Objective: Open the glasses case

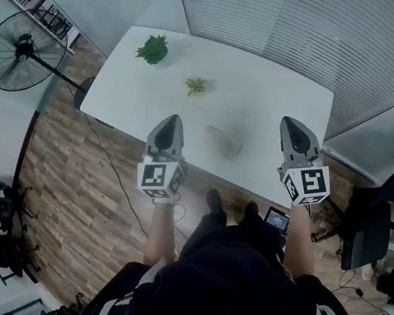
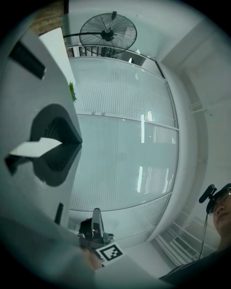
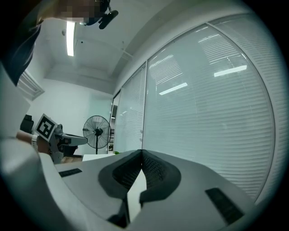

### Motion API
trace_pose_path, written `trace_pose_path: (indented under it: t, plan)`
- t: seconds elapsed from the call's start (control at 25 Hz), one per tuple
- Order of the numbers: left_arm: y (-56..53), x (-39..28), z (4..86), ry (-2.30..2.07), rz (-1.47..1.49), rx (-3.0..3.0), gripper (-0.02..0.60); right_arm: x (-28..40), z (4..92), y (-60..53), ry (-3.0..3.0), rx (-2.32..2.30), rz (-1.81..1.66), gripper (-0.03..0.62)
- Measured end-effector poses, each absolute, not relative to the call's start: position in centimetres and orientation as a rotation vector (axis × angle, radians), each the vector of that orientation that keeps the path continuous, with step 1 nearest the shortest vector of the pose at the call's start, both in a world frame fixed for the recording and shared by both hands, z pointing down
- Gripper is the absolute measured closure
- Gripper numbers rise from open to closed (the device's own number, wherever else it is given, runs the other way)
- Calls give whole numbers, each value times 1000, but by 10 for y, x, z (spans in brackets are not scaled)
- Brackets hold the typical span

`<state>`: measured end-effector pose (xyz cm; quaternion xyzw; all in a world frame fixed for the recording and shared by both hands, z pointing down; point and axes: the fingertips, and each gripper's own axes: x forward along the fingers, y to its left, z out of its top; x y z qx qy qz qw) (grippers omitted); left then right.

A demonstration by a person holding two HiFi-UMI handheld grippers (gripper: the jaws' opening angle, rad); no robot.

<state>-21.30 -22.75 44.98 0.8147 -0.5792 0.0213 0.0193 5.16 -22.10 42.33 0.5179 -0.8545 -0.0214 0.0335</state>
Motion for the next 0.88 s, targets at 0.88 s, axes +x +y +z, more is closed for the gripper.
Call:
trace_pose_path:
  t: [0.88]
  plan:
    - [-219,-192,443,-1875,143,2511,583,38,465,-252,-2667,1370,-119,464]
